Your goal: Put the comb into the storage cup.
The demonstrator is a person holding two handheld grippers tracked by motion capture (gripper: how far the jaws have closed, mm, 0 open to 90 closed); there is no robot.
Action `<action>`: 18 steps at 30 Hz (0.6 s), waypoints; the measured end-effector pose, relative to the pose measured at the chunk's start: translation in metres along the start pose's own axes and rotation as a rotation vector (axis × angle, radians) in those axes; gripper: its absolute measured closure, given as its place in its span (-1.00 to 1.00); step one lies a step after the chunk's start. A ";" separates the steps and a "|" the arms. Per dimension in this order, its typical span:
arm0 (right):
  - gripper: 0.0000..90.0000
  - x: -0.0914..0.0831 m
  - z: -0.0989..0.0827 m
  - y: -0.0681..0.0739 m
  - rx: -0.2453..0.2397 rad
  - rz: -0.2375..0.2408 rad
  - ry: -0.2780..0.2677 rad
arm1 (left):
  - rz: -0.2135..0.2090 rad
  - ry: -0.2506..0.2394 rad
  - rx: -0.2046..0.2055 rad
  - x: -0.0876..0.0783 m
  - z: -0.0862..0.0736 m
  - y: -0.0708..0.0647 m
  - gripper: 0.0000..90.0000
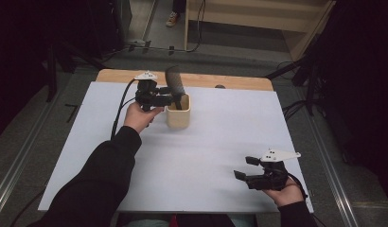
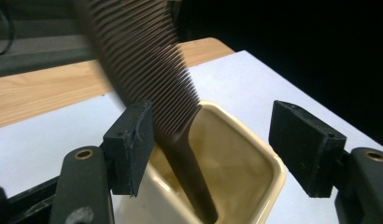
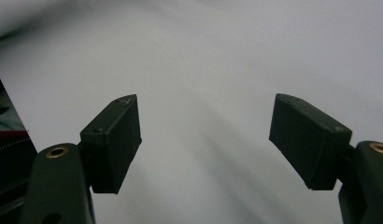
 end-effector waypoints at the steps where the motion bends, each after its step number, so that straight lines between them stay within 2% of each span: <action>1: -0.49 0.000 0.000 0.000 -0.001 -0.001 0.001 | 0.001 0.005 -0.006 -0.001 -0.001 0.001 -0.29; 5: -0.49 0.000 -0.001 -0.001 0.002 -0.002 0.001 | -0.008 0.019 -0.030 -0.007 -0.002 0.002 -0.29; 11: -0.49 0.001 -0.001 -0.001 0.003 0.001 0.006 | -0.023 0.026 -0.033 -0.018 -0.007 0.001 -0.29; 15: -0.49 0.001 0.000 -0.001 0.001 0.002 0.005 | -0.020 0.030 -0.036 -0.024 -0.012 0.001 -0.29; 18: -0.49 0.002 0.001 -0.001 0.000 0.002 0.002 | -0.031 0.038 -0.049 -0.030 -0.017 0.002 -0.29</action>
Point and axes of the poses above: each handheld gripper's, and its own axes: x roughly forward along the jaws, z roughly out of its top, y roughly to its left, the point moved 10 cm from there along x, roughly forward along the jaws, and after that the axes turned 13 degrees about y, right-handed, at the moved point
